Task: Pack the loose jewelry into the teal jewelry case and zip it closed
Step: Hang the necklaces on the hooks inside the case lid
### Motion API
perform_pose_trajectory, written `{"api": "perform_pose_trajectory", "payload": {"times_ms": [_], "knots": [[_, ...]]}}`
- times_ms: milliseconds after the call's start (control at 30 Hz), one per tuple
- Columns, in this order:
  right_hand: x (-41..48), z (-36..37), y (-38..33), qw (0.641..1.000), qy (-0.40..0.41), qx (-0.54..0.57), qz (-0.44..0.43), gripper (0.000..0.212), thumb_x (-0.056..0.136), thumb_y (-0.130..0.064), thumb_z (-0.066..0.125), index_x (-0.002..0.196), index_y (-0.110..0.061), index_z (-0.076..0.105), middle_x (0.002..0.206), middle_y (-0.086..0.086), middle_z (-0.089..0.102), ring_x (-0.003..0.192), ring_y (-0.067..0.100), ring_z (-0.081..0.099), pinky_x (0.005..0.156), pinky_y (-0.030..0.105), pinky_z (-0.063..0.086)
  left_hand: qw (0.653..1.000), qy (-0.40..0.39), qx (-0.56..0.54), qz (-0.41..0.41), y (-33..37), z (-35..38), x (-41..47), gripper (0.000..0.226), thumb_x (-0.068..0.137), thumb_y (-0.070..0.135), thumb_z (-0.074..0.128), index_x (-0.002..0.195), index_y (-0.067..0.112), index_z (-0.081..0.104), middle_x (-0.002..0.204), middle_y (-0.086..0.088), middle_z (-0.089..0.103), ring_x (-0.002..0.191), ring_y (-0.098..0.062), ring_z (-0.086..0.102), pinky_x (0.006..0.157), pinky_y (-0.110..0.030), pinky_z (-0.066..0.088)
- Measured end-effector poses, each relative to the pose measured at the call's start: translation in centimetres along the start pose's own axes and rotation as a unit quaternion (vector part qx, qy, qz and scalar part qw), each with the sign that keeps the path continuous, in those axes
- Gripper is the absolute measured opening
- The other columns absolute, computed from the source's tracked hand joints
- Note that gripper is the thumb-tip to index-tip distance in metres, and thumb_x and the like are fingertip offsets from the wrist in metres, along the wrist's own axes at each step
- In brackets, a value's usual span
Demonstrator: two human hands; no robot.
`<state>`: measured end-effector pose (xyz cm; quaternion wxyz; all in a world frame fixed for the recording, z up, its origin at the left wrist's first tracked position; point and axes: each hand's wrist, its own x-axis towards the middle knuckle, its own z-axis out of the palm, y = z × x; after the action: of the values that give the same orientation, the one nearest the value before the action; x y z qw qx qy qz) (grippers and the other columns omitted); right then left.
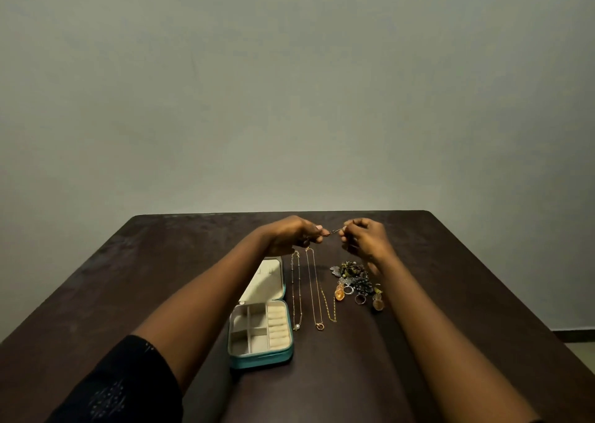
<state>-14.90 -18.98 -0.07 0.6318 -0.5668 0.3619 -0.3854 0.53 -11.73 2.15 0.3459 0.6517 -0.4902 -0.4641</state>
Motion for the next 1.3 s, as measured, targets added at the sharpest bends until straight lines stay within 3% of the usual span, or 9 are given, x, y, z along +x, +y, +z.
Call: {"api": "perform_pose_trajectory", "payload": {"times_ms": [133, 367, 633, 900, 1033, 1100, 1167, 1300], "knots": [[-1.4, -0.3, -1.9, 0.999, 0.001, 0.039, -0.004, 0.014, 0.090, 0.001, 0.051, 0.082, -0.009, 0.057, 0.074, 0.007, 0.060, 0.063, 0.013, 0.056, 0.063, 0.028, 0.052, 0.998, -0.047, -0.025, -0.013, -0.1, 0.0, -1.9, 0.026, 0.099, 0.029, 0.038, 0.099, 0.022, 0.064, 0.076, 0.008, 0.051, 0.070, -0.008, 0.037, 0.062, -0.029, 0.023], [-4.6, -0.1, -5.9, 0.997, -0.010, 0.064, -0.049, 0.016, 0.089, 0.002, 0.054, 0.081, -0.011, 0.059, 0.074, 0.007, 0.063, 0.062, 0.012, 0.057, 0.061, 0.026, 0.051, 0.998, -0.027, -0.059, 0.023, 1.2, 0.4, -5.5, 0.026, 0.099, 0.032, 0.037, 0.092, 0.022, 0.060, 0.075, 0.009, 0.050, 0.069, -0.009, 0.038, 0.063, -0.029, 0.023], [-8.2, 0.5, -9.0, 0.992, -0.022, 0.081, -0.090, 0.020, 0.087, 0.003, 0.055, 0.079, -0.013, 0.061, 0.071, 0.004, 0.065, 0.060, 0.010, 0.057, 0.054, 0.021, 0.047, 0.995, -0.086, 0.006, -0.048, 1.0, 1.3, -9.3, 0.065, 0.095, 0.059, 0.017, 0.086, 0.014, 0.063, 0.068, 0.004, 0.052, 0.061, -0.008, 0.038, 0.057, -0.026, 0.023], [-10.8, 1.6, -10.6, 0.991, -0.041, 0.073, -0.107, 0.019, 0.086, 0.003, 0.057, 0.081, -0.014, 0.062, 0.076, 0.005, 0.068, 0.062, 0.009, 0.059, 0.057, 0.022, 0.045, 0.969, -0.166, 0.095, -0.153, 0.4, 1.9, -11.8, 0.085, 0.092, 0.063, 0.003, 0.086, 0.008, 0.067, 0.058, 0.002, 0.057, 0.055, -0.008, 0.036, 0.056, -0.026, 0.023], [-11.7, 1.9, -11.5, 0.988, -0.048, 0.080, -0.119, 0.019, 0.085, 0.004, 0.058, 0.080, -0.014, 0.063, 0.073, 0.004, 0.068, 0.060, 0.009, 0.060, 0.054, 0.021, 0.045, 0.948, -0.226, 0.127, -0.188, 0.3, 1.7, -12.9, 0.089, 0.090, 0.066, -0.001, 0.096, 0.010, 0.068, 0.066, 0.001, 0.065, 0.053, -0.007, 0.035, 0.056, -0.026, 0.020], [-12.2, 2.2, -11.7, 0.988, -0.056, 0.076, -0.124, 0.018, 0.085, 0.004, 0.058, 0.080, -0.013, 0.063, 0.075, 0.005, 0.068, 0.061, 0.010, 0.060, 0.055, 0.022, 0.046, 0.944, -0.227, 0.138, -0.196, 0.3, 1.6, -13.3, 0.090, 0.088, 0.068, -0.001, 0.113, 0.011, 0.063, 0.076, 0.001, 0.070, 0.055, -0.008, 0.033, 0.056, -0.027, 0.019], [-12.6, 2.5, -11.9, 0.987, -0.066, 0.071, -0.127, 0.018, 0.085, 0.004, 0.058, 0.081, -0.013, 0.063, 0.077, 0.006, 0.068, 0.063, 0.011, 0.060, 0.055, 0.022, 0.047, 0.955, -0.195, 0.122, -0.187, 0.2, 1.5, -13.6, 0.088, 0.088, 0.069, 0.001, 0.132, 0.012, 0.051, 0.083, 0.001, 0.072, 0.056, -0.007, 0.035, 0.055, -0.026, 0.021], [-13.2, 2.9, -12.2, 0.985, -0.074, 0.066, -0.139, 0.016, 0.085, 0.003, 0.059, 0.082, -0.012, 0.063, 0.078, 0.007, 0.068, 0.064, 0.012, 0.060, 0.054, 0.021, 0.046, 0.988, -0.101, -0.001, -0.117, -0.4, 1.0, -13.9, 0.076, 0.090, 0.067, 0.007, 0.143, 0.020, 0.034, 0.094, -0.003, 0.073, 0.055, -0.008, 0.037, 0.054, -0.026, 0.023]]}}
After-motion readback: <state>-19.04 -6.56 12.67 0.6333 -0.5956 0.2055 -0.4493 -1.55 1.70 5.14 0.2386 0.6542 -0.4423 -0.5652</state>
